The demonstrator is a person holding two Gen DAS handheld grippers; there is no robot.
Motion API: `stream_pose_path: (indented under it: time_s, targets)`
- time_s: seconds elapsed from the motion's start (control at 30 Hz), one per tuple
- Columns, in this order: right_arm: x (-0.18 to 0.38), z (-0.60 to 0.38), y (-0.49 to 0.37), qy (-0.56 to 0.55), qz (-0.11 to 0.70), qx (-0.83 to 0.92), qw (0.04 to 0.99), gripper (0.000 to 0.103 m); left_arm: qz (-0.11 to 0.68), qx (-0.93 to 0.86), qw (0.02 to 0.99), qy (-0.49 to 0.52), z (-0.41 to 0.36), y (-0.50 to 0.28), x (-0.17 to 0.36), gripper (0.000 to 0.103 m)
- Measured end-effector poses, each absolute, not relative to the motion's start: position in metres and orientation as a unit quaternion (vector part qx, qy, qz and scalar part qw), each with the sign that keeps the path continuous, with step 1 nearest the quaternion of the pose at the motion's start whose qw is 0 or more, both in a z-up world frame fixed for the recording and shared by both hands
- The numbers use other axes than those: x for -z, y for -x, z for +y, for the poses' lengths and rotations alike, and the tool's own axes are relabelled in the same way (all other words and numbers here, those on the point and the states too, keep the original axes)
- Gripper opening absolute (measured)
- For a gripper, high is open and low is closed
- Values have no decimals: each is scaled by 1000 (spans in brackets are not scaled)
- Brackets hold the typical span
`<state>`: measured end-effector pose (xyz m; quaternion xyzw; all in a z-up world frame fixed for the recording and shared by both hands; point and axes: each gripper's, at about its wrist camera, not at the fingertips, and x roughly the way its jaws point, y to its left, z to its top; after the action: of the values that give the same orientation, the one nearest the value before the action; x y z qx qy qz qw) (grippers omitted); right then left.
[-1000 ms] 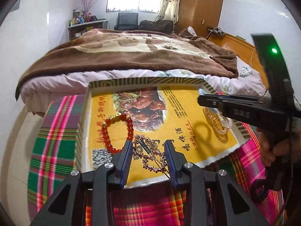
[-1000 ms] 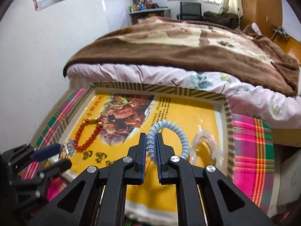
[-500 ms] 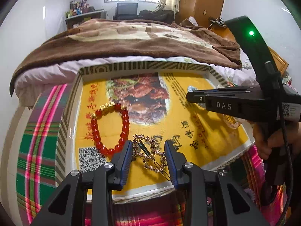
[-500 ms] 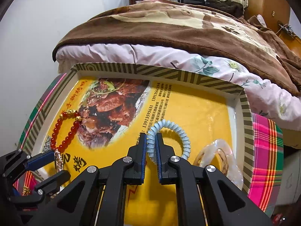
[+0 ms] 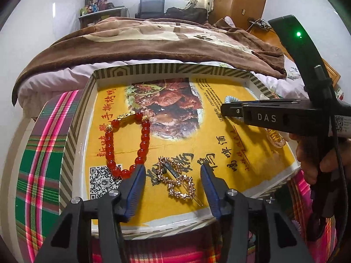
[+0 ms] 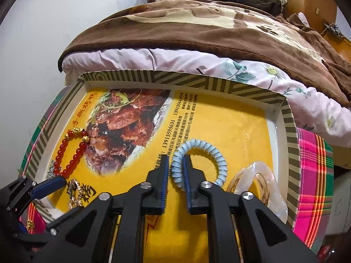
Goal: Organize jewelry
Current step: 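Open the left tool over the tray while the right tool releases the blue coil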
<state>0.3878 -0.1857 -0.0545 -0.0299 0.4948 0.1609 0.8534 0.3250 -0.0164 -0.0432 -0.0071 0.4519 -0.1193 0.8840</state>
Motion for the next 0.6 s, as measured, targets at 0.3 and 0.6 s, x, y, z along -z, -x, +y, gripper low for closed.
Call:
stream_pose_path:
  time_s: [0.3, 0.6]
  targets:
    - [43, -194, -376, 10, 481, -159, 862, 41, 447, 114, 887, 9, -16, -319, 36, 68]
    - [11, -209, -342, -15, 447, -174, 877, 41, 427, 114, 897, 9, -14, -294, 11, 69]
